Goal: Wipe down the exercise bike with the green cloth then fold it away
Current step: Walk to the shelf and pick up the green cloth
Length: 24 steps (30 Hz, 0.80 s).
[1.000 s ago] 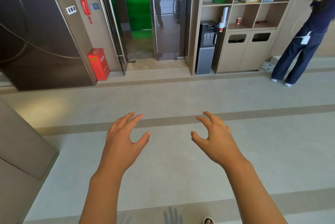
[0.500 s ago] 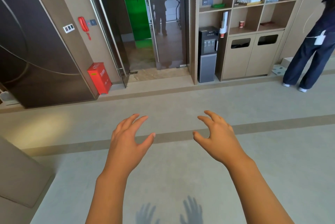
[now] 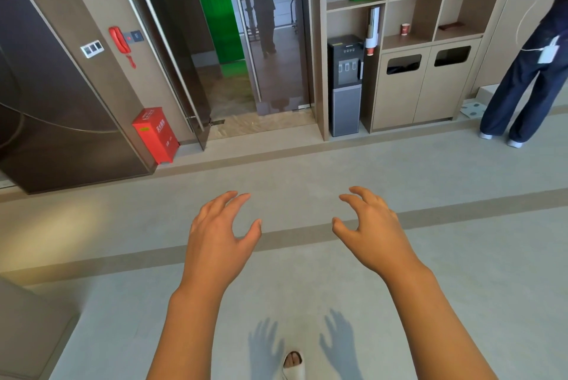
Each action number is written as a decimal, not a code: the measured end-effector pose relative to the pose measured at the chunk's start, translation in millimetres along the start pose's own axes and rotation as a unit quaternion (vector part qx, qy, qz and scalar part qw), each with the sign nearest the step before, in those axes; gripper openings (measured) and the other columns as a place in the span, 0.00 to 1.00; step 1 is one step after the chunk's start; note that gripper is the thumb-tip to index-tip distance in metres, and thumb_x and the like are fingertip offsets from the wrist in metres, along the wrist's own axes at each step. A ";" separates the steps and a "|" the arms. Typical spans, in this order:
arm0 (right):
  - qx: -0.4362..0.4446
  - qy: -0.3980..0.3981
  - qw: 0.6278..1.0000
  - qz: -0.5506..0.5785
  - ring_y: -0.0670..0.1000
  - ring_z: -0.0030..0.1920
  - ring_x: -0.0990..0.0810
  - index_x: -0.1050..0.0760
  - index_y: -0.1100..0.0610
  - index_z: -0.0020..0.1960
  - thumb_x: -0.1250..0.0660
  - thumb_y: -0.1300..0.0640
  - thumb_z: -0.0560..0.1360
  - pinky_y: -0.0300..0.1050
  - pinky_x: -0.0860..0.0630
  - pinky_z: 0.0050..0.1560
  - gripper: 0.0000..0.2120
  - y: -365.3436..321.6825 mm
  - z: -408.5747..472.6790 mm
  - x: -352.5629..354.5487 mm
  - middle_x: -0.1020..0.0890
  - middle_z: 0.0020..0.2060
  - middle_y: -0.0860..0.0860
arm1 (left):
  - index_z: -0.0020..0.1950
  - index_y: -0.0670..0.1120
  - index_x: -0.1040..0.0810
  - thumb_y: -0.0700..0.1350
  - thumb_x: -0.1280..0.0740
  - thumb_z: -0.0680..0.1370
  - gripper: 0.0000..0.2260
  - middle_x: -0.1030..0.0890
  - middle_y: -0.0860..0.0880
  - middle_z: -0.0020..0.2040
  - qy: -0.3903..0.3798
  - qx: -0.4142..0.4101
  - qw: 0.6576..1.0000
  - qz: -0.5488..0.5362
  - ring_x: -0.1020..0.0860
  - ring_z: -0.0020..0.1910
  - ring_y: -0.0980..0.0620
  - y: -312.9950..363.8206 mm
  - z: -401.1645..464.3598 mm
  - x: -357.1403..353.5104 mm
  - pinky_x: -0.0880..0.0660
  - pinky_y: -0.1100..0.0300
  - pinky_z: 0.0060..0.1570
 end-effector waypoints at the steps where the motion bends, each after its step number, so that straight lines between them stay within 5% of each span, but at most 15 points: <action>1: -0.001 0.002 1.000 -0.001 0.50 0.78 0.37 0.29 0.50 0.77 0.35 0.43 0.81 0.55 0.36 0.77 0.26 1.9 8.7 -1.7 0.34 0.79 0.47 | 0.74 0.58 0.26 0.57 0.31 0.79 0.23 0.27 0.56 0.74 0.000 -0.001 1.000 -0.004 0.33 0.75 0.53 -1.8 9.6 -5.3 0.31 0.48 0.73; 10: -0.014 0.017 0.999 -0.038 0.50 0.73 0.30 0.26 0.52 0.75 0.35 0.46 0.82 0.50 0.28 0.71 0.23 7.2 117.7 -19.1 0.27 0.74 0.46 | 0.69 0.55 0.21 0.52 0.30 0.79 0.18 0.22 0.57 0.69 -0.020 -0.047 0.996 -0.074 0.27 0.70 0.54 -21.8 137.9 -66.2 0.30 0.60 0.66; 24: -0.040 0.042 0.997 -0.055 0.50 0.68 0.24 0.25 0.52 0.73 0.34 0.49 0.82 0.45 0.24 0.61 0.21 -20.2 293.9 -41.4 0.23 0.69 0.45 | 0.67 0.54 0.20 0.50 0.30 0.80 0.15 0.21 0.58 0.65 -0.044 -0.078 0.987 -0.130 0.25 0.66 0.56 -71.9 319.5 -108.7 0.28 0.62 0.62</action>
Point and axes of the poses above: each hand's wrist, its own z-axis towards the middle knuckle, its own x-axis out of the back of the hand, y = z × x, the point moved 8 cm from there along z, towards the middle knuckle
